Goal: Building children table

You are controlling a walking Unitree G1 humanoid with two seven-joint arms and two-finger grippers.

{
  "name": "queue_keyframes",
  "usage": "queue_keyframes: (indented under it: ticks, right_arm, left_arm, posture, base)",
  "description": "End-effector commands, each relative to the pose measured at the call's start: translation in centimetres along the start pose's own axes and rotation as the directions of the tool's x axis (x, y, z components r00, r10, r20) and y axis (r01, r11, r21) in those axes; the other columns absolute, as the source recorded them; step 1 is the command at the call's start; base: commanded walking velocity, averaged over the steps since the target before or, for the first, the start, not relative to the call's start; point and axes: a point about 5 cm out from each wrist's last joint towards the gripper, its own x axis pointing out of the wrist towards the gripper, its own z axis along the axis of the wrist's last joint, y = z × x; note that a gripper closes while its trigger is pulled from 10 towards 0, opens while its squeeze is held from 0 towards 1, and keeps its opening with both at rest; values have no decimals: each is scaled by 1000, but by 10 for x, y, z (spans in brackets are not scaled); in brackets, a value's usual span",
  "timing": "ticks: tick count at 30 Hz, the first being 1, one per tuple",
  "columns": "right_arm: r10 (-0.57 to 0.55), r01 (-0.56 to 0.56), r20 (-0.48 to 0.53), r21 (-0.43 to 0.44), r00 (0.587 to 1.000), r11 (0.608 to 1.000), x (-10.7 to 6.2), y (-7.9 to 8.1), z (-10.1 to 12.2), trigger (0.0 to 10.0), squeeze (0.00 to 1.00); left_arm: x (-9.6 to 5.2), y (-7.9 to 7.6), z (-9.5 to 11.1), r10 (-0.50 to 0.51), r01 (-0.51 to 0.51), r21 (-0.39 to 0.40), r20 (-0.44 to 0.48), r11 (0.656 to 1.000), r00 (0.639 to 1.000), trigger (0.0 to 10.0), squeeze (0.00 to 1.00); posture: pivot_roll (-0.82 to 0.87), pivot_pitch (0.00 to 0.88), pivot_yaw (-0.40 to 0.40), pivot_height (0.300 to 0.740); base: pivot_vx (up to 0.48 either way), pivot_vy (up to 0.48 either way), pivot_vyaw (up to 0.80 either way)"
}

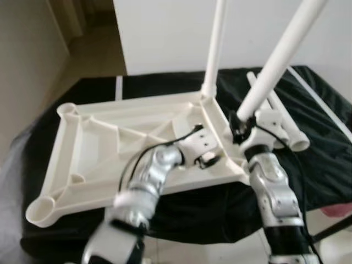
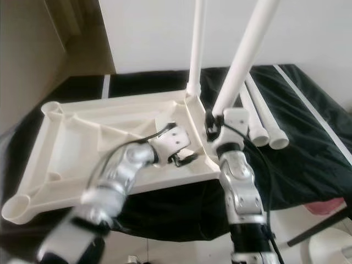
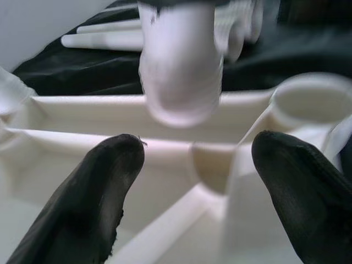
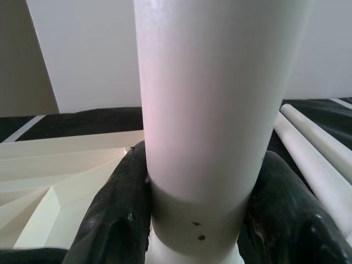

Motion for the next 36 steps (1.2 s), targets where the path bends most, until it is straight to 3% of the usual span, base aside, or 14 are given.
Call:
queue_keyframes:
  ticks: [1,3,6,8,9,11,22,24,28,30,36]
  right_arm:
    - [0,0,38,-2,999,1000,-1,-2,7,10000,0]
    - [3,-3,36,-4,999,1000,-4,-3,6,10000,0]
    - [8,-7,25,-17,1000,1000,-7,-6,4,10000,0]
    - [6,-5,23,-18,1000,1000,-8,-7,4,10000,0]
    - [0,1,23,-18,1000,1000,-7,-8,4,10000,0]
    - [-2,3,21,-18,1000,1000,-6,-8,4,10000,0]
    - [10,-9,25,-27,1000,1000,-7,-10,5,10000,0]
    - [14,-13,19,-26,1000,1000,-10,-8,3,10000,0]
    - [21,-21,12,-18,1000,1000,-12,-4,2,10000,0]
    - [27,-27,8,-14,1000,1000,-12,-2,1,10000,0]
    - [28,-28,8,-13,1000,1000,-11,-1,1,10000,0]
  left_arm:
    - [-1,12,7,178,-177,-34,32,984,984,10000,0]
    - [-2,5,12,117,-112,-73,66,991,991,10000,0]
    - [-4,-9,19,-13,24,-81,137,996,991,10000,0]
    - [-5,-12,20,-42,54,-80,146,995,988,10000,0]
    - [-7,-21,21,-111,125,-83,160,989,981,10000,0]
    - [-7,-29,16,-176,189,-93,135,978,975,10000,0]
    - [-14,-45,7,-269,276,-81,85,958,959,10000,0]
    - [-20,-55,-4,-331,331,-41,11,943,944,10000,0]
    - [-20,-54,-8,-306,306,-10,-33,952,951,10000,0]
    - [-16,-48,-14,-236,240,32,-89,970,968,10000,0]
    - [-12,-36,-18,-127,135,47,-133,990,983,10000,0]
  posture:
    - [-33,0,16,740]
    - [-33,0,17,740]
    - [-33,0,15,740]
    - [-33,0,15,740]
    - [-33,0,16,740]
    - [-33,0,16,740]
    - [-34,0,22,740]
    - [-34,0,22,740]
    - [-33,0,19,740]
    - [-33,0,20,740]
    - [-33,0,18,740]
  base:
    - [0,0,0]
    - [0,0,0]
    - [0,0,0]
    - [0,0,0]
    - [0,0,0]
    - [0,0,0]
    - [0,0,0]
    - [0,0,0]
    - [0,0,0]
    - [0,0,0]
    - [0,0,0]
